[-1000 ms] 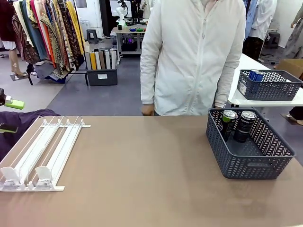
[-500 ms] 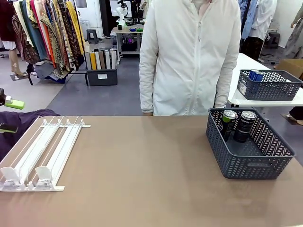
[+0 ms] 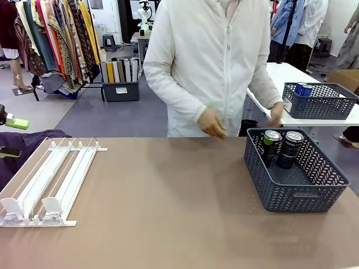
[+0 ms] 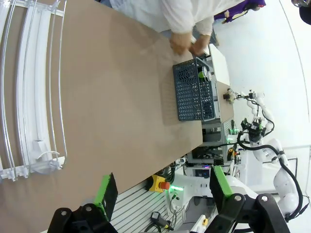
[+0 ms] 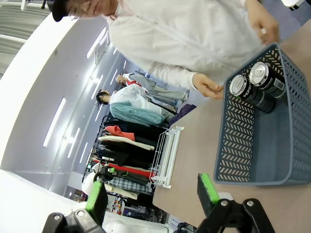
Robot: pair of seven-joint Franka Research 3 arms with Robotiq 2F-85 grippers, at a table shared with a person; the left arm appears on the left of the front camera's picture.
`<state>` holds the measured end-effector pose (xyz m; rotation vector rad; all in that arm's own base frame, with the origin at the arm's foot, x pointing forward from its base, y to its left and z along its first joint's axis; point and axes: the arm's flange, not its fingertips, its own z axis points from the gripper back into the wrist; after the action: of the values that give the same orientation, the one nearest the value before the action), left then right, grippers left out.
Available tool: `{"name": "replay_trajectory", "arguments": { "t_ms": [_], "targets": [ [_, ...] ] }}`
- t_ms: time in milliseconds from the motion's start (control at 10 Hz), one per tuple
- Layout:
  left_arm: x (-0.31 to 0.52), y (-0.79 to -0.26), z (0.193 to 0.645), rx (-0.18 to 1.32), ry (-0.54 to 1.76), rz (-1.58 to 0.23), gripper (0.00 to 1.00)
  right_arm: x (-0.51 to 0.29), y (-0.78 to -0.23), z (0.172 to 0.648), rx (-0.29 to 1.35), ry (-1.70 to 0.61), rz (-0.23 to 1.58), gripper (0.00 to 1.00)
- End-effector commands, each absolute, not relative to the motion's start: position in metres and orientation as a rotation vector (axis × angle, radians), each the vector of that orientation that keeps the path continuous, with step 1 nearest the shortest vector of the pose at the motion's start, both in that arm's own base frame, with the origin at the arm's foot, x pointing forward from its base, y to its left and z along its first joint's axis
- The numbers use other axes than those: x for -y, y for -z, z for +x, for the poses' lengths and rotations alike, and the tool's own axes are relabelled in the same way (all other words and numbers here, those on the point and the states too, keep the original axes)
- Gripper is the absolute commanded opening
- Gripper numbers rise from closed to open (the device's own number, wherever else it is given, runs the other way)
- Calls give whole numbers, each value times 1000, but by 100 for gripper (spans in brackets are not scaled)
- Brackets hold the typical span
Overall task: Retrieve and store the cans from the dispenser.
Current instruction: Pick up one can from the Automatic Can Dispenser and place it in the middle of the table.
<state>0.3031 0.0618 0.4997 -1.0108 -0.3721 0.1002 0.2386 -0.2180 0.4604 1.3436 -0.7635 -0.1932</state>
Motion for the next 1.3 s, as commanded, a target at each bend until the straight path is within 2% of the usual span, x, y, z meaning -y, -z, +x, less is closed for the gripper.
{"name": "replay_trajectory", "arguments": {
  "t_ms": [0, 1200],
  "targets": [
    [-62, -500, 302, 386, -84, -1027, 100, 217, -464, 242, 795, 185, 1357, 100],
    [-62, -500, 302, 386, -84, -1027, 100, 217, -464, 242, 795, 185, 1357, 100]
  ]
}}
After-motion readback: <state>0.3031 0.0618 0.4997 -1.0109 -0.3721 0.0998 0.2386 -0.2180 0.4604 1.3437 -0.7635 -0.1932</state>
